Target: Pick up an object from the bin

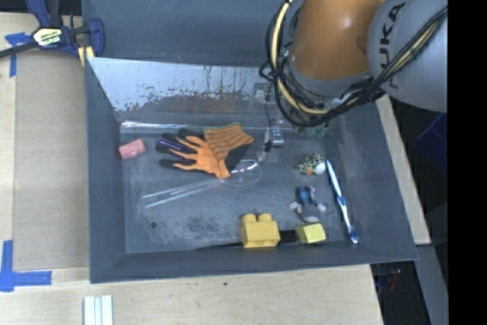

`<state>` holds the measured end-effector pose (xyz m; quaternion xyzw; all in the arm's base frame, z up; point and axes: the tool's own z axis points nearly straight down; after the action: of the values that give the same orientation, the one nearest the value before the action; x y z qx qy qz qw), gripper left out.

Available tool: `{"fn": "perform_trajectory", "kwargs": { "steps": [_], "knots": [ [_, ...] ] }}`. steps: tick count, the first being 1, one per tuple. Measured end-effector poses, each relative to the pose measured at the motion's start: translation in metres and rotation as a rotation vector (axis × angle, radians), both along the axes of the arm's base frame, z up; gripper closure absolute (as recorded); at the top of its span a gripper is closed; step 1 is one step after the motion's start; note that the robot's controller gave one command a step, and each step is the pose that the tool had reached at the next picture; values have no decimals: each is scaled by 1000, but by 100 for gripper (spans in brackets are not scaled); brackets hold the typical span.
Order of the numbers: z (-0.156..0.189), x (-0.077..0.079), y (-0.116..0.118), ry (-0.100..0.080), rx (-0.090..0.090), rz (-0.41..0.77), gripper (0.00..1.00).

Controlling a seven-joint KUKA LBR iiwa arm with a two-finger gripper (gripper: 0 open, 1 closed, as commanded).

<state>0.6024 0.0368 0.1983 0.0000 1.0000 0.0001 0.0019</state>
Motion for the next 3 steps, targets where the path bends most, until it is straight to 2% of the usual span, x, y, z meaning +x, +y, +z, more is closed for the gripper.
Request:
{"fn": "perform_trajectory", "kwargs": {
  "steps": [1, 2, 3],
  "knots": [
    [-86, 16, 22, -6, 0, 65, 0],
    [-99, 19, 32, -6, 0, 56, 0],
    [-98, 11, 61, -3, 1, 110, 0]
  ]
}}
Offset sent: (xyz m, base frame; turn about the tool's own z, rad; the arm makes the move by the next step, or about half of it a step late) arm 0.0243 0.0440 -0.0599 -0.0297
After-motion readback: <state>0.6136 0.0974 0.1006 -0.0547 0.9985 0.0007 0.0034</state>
